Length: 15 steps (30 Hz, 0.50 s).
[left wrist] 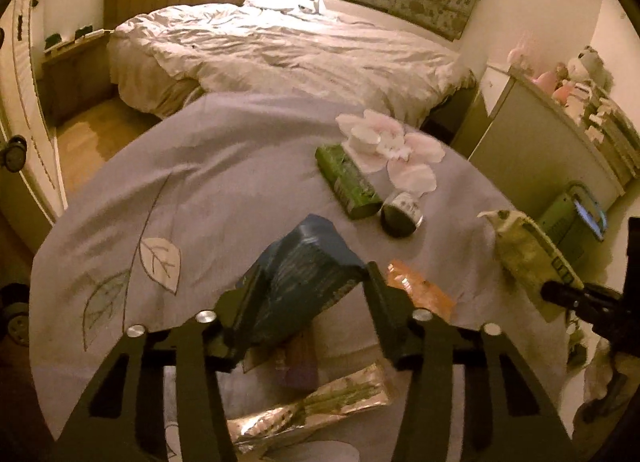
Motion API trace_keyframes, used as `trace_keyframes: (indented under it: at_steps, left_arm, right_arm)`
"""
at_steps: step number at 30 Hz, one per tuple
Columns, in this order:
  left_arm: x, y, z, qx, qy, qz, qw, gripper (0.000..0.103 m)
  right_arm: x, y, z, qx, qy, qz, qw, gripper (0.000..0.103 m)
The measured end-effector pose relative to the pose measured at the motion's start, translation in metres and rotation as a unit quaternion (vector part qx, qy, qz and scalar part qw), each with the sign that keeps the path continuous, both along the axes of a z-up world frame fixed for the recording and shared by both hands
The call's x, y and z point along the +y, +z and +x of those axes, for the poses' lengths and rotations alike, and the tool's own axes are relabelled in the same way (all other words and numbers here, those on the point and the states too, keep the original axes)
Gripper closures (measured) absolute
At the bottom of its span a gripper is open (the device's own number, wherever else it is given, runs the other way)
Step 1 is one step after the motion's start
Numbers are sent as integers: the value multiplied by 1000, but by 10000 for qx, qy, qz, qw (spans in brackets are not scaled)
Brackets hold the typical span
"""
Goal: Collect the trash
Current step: 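Grasp the dark blue snack bag with the left tool while the right tool grasps the white tube box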
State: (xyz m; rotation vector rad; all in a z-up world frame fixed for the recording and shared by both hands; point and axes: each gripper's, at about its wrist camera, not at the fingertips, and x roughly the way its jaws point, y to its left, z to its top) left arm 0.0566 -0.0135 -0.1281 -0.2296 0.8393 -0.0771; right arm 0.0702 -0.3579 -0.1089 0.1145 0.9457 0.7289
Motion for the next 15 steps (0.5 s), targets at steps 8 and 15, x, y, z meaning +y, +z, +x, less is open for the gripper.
trace_keyframes:
  at_steps: [8,15]
  left_arm:
    - [-20,33,4,-363,-236,-179,9989,69]
    - [-75,66,17,-731,-800,-304,9937,70]
  right_arm:
    - [-22,22,2,16,-208,880,9959,96]
    - [-71,38,5,-101,-826,1493,9853,96]
